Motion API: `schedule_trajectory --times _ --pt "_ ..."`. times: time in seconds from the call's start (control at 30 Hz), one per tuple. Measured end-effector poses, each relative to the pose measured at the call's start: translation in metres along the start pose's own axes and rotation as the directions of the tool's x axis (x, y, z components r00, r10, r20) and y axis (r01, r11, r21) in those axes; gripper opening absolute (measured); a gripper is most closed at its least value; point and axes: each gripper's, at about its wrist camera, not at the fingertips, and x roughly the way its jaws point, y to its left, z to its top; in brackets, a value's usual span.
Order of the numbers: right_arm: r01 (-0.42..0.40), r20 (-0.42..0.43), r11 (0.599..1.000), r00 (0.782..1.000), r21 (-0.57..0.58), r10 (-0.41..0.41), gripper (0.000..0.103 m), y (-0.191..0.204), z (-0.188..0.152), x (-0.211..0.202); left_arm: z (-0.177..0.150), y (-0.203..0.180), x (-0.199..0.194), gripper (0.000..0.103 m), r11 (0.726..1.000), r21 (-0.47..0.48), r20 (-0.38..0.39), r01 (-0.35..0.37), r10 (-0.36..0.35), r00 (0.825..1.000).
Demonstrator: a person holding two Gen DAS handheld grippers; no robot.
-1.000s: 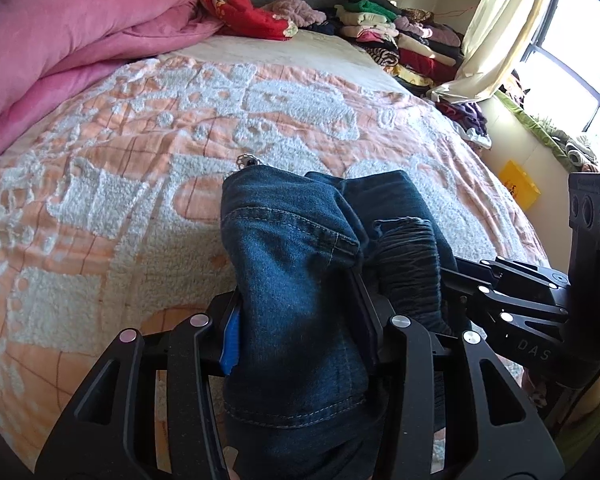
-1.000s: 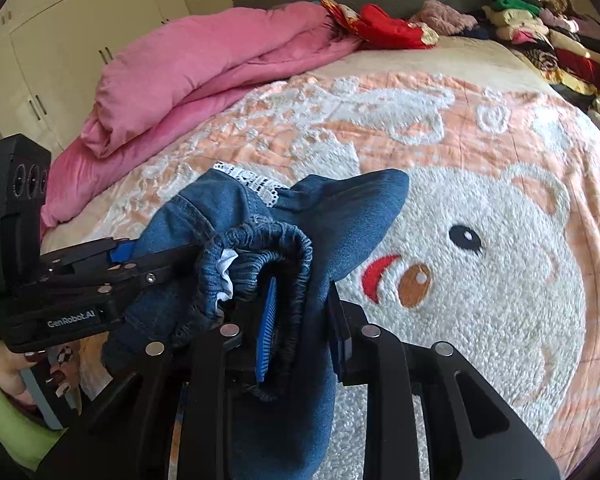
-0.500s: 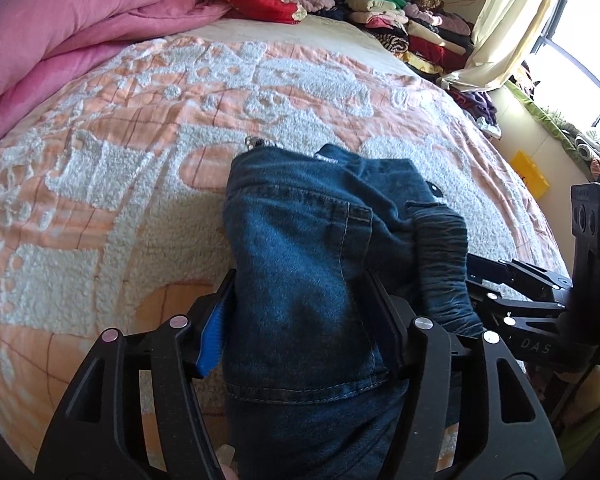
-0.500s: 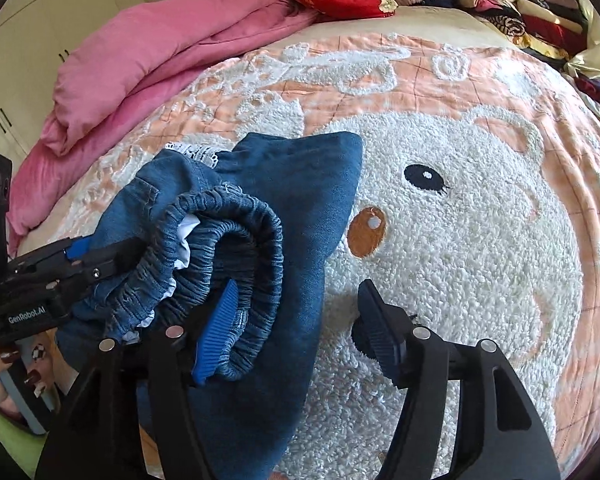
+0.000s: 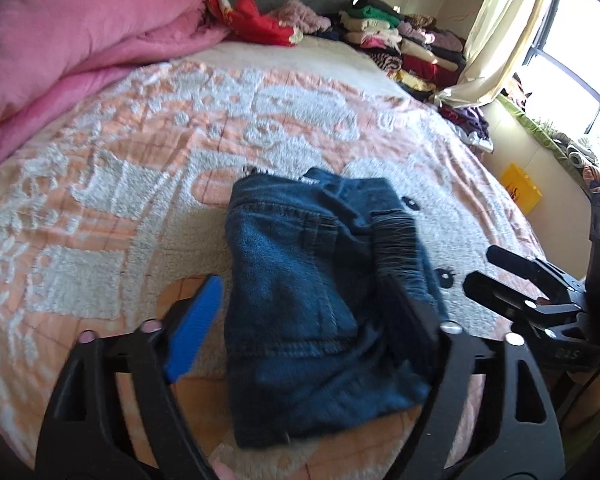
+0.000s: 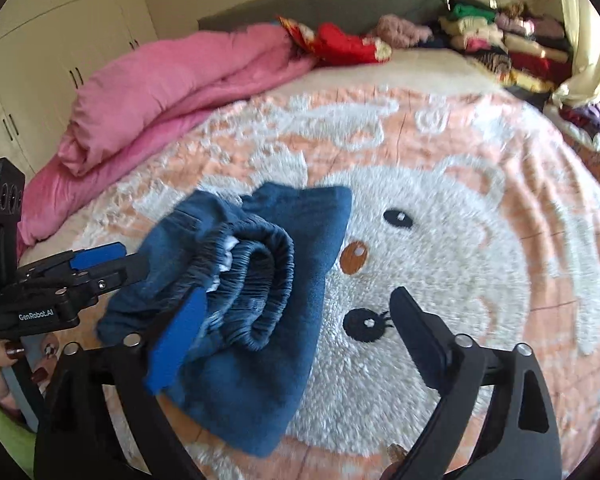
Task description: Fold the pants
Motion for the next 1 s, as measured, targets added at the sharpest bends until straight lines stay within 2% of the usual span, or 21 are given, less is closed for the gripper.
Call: schedule_trajectory --times 0.1,0.33,0.53,0.83,1.0 --pt "0.024 0.044 0.999 0.999 -0.033 -0.023 0.098 0.006 -0.005 -0.023 -0.005 -0.007 -0.021 0.093 1.0 0.012 0.033 0.002 -0.002 0.999" --pt "0.071 0.128 0.994 0.99 -0.086 -0.06 0.098 0.019 -0.02 -0.07 -0.025 -0.021 -0.056 0.093 0.999 0.036 0.073 -0.015 0.012 0.997" --pt "0.094 0.156 0.99 0.985 -0.109 -0.076 0.098 0.029 -0.04 -0.094 -0.048 -0.022 -0.074 0.093 0.999 0.033 0.079 -0.027 0.025 0.997" --pt "0.121 0.069 0.99 0.991 -0.078 -0.116 0.098 0.034 -0.084 -0.088 -0.09 -0.012 -0.072 0.093 0.998 0.025 0.023 -0.052 0.052 0.998" --pt "0.129 0.041 0.99 0.991 -0.059 -0.127 0.098 0.033 -0.094 -0.085 -0.101 -0.012 -0.067 0.093 0.998 0.022 -0.005 -0.051 0.052 0.999"
